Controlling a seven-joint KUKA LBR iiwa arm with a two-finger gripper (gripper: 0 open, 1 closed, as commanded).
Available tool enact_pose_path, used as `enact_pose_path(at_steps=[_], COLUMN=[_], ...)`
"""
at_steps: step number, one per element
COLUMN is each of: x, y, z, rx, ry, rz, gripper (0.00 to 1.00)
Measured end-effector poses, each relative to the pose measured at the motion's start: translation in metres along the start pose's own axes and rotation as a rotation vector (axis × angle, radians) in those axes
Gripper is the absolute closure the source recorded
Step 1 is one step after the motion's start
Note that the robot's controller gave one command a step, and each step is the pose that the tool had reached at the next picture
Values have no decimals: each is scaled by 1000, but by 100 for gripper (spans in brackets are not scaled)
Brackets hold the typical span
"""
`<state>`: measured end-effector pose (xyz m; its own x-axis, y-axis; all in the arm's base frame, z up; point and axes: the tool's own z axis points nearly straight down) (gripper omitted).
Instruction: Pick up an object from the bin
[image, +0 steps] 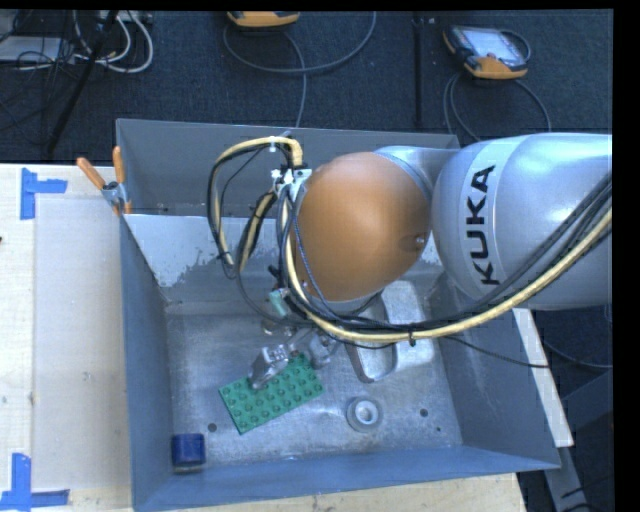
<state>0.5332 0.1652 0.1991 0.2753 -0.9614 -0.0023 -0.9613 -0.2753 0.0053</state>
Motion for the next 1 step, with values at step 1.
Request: enact_pose_path(at_steps=[1], x=[30], y=[-76], z=[-100], rx=[7], ry=[0], rz=[-350], gripper=[100])
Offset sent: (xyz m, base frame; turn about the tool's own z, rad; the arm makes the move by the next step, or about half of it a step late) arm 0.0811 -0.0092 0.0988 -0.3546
